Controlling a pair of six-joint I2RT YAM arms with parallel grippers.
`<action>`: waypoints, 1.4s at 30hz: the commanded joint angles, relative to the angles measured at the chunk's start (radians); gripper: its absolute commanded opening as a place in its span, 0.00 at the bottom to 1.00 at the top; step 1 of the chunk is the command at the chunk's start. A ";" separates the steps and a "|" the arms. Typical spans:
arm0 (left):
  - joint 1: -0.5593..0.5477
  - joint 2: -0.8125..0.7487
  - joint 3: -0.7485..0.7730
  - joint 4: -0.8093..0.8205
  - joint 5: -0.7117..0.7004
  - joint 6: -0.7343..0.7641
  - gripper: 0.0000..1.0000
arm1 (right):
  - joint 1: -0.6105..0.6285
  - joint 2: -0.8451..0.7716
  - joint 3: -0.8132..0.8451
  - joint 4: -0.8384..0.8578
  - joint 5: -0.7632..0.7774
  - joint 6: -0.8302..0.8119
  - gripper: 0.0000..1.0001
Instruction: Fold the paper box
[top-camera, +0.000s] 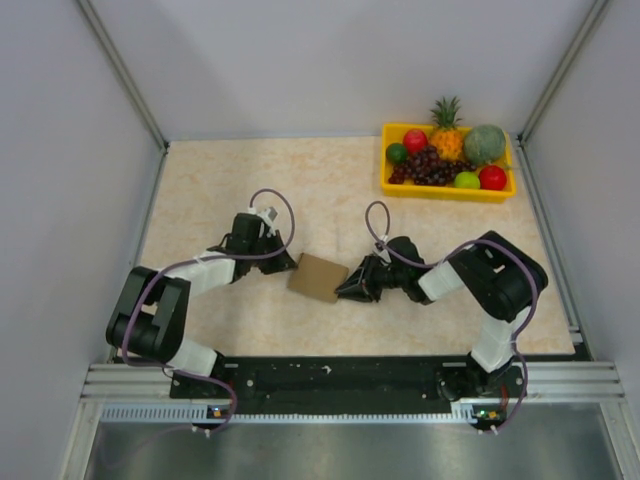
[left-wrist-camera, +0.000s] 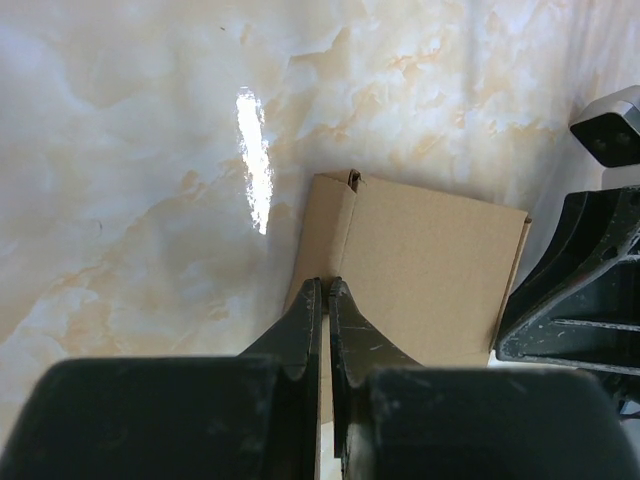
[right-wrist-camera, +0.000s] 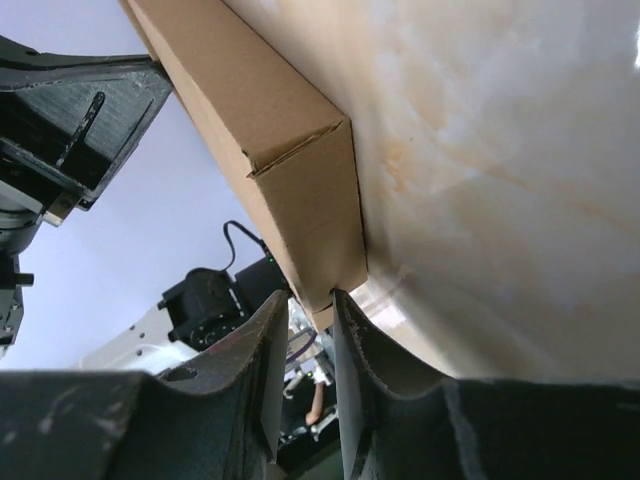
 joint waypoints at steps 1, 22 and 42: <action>-0.067 -0.013 -0.034 -0.029 0.094 -0.067 0.00 | 0.016 -0.005 -0.005 0.198 0.006 0.125 0.25; -0.097 -0.217 0.035 -0.265 -0.185 0.176 0.67 | -0.007 0.024 0.043 -0.091 0.133 -0.135 0.25; -0.429 -0.261 0.232 -0.546 -0.675 0.020 0.98 | -0.031 -0.067 0.327 -0.535 0.127 -0.769 0.43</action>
